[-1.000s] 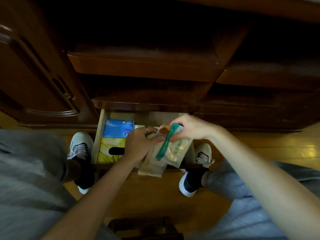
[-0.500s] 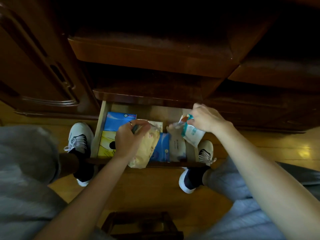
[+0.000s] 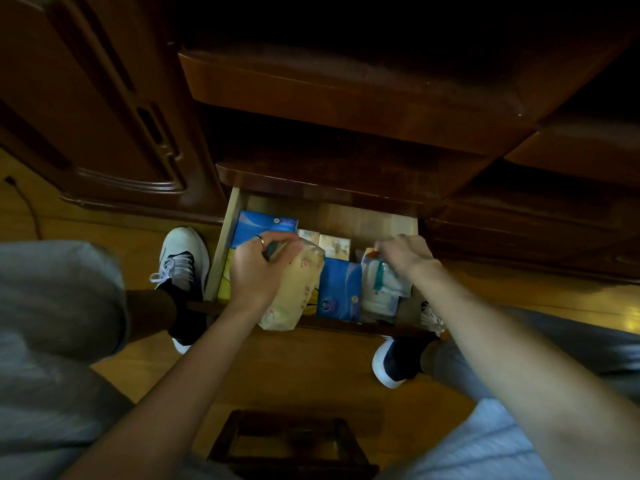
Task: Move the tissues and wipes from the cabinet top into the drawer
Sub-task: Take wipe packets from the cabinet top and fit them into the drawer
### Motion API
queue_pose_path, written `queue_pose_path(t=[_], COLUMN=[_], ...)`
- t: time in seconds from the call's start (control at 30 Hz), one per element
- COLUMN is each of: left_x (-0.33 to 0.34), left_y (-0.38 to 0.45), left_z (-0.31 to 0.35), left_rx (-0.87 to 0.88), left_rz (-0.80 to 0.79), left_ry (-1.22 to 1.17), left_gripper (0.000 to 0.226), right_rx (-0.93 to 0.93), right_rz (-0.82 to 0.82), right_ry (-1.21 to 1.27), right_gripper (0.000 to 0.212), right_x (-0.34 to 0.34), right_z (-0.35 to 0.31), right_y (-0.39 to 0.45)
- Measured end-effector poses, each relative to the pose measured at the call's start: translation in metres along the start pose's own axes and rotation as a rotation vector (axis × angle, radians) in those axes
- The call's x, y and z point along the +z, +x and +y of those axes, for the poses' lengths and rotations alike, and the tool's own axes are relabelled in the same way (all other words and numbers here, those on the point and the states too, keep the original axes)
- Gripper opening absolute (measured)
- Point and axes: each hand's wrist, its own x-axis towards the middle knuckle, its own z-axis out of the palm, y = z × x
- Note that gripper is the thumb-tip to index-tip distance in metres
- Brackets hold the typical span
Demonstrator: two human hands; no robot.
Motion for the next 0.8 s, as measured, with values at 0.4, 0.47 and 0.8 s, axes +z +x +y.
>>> queue_pose_path(t=[0.4, 0.47, 0.8], left_x=[-0.007, -0.006, -0.002], left_y=[-0.002, -0.001, -0.001], left_z=[0.004, 0.005, 0.014], left_rx=[-0.069, -0.083, -0.097], left_rz=[0.006, 0.006, -0.009], left_ry=[0.019, 0.023, 0.029], left_gripper=[0.018, 0.017, 0.020], right_rx=[-0.033, -0.034, 0.051], right_rz=[-0.170, -0.198, -0.305], right_ry=[0.122, 0.206, 0.240], right_gripper=[0.019, 0.019, 0.025], right_x=[0.028, 0.023, 0.009], right_z=[-0.012, -0.005, -0.001], right_y=[0.034, 0.036, 0.039])
